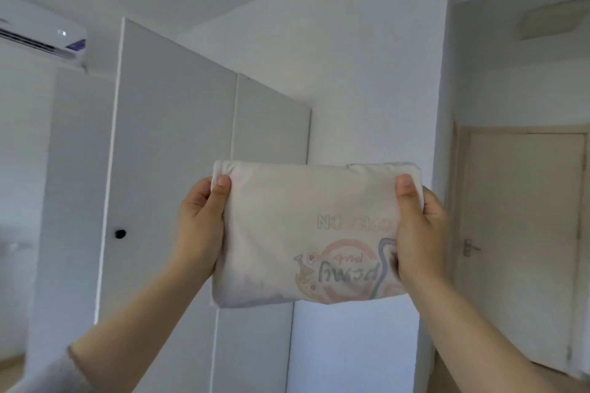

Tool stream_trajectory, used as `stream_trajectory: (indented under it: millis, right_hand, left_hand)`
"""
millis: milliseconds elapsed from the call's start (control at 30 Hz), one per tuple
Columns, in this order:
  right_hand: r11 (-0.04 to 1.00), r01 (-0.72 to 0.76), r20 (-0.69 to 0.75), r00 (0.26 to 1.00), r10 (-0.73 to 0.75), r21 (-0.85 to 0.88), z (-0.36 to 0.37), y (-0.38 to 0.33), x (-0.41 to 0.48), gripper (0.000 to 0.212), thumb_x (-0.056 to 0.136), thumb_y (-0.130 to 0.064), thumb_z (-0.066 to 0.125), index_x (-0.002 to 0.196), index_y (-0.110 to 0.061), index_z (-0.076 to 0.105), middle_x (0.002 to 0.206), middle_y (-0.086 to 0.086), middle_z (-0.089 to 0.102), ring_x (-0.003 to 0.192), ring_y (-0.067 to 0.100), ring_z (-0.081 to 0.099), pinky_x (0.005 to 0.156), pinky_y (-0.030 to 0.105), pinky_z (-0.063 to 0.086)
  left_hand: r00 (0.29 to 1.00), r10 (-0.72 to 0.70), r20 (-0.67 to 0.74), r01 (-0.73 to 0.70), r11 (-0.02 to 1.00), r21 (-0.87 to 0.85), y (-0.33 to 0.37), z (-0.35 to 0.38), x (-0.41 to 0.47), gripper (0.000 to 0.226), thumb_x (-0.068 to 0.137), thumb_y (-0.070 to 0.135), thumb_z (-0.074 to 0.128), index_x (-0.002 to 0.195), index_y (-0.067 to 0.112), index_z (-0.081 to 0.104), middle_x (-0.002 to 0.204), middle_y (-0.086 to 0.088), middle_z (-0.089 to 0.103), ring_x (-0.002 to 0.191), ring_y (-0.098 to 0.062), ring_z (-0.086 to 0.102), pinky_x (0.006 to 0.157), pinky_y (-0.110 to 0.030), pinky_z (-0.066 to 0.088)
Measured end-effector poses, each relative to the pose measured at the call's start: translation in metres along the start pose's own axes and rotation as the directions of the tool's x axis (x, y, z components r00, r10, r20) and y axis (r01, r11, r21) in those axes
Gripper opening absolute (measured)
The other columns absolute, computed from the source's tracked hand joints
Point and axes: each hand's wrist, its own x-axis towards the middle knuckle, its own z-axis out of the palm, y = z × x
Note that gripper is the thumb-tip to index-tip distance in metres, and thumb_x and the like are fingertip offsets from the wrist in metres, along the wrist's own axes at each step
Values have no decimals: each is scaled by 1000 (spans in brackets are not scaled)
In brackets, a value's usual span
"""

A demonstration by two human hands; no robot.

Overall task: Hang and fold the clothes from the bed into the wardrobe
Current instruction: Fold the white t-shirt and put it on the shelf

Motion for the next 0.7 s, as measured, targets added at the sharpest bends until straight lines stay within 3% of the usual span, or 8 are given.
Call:
stream_trajectory:
  millis: [200, 333, 433, 567, 700]
  right_hand:
    - [986, -87, 110, 991, 72, 141, 58, 68, 20, 50, 93, -50, 58, 64, -12, 45, 57, -6, 43, 53, 9, 43, 47, 23, 38]
    - [954, -177, 221, 967, 124, 241, 115, 97, 6, 48, 93, -49, 58, 64, -11, 52, 54, -9, 46, 48, 4, 45, 43, 17, 38]
    - [935, -215, 280, 951, 134, 281, 165, 111, -13, 54, 92, -51, 57, 67, -4, 49, 55, -5, 44, 49, 8, 43, 42, 21, 35]
    - [905, -248, 325, 936, 133, 345, 232, 119, -37, 47, 94, -46, 58, 59, -17, 47, 48, -12, 41, 44, 2, 39, 40, 16, 32]
    - [882, -280, 405, 907, 113, 379, 302, 124, -62, 54, 94, -48, 57, 63, -5, 46, 52, -8, 41, 47, 6, 39, 42, 19, 31]
  left_hand:
    - [977, 87, -192, -55, 984, 168, -13, -26, 17, 33, 85, 51, 56, 66, 24, 56, 62, 9, 49, 58, -8, 43, 56, -27, 36]
    - [948, 130, -291, -54, 965, 258, -12, -67, 25, 41, 94, 41, 57, 85, 2, 58, 75, -5, 50, 70, -15, 45, 68, -34, 37]
    - [922, 180, -342, -58, 939, 338, -8, -107, 35, 41, 96, 37, 55, 90, -4, 57, 78, -7, 52, 71, -17, 45, 67, -35, 37]
    - [890, 235, -390, -45, 897, 439, -3, -163, 49, 44, 94, 43, 55, 89, -1, 57, 75, -8, 52, 68, -17, 46, 64, -35, 38]
    - [852, 273, -446, -29, 876, 481, 2, -223, 65, 51, 82, 54, 56, 84, 3, 56, 73, -6, 51, 66, -17, 45, 63, -38, 38]
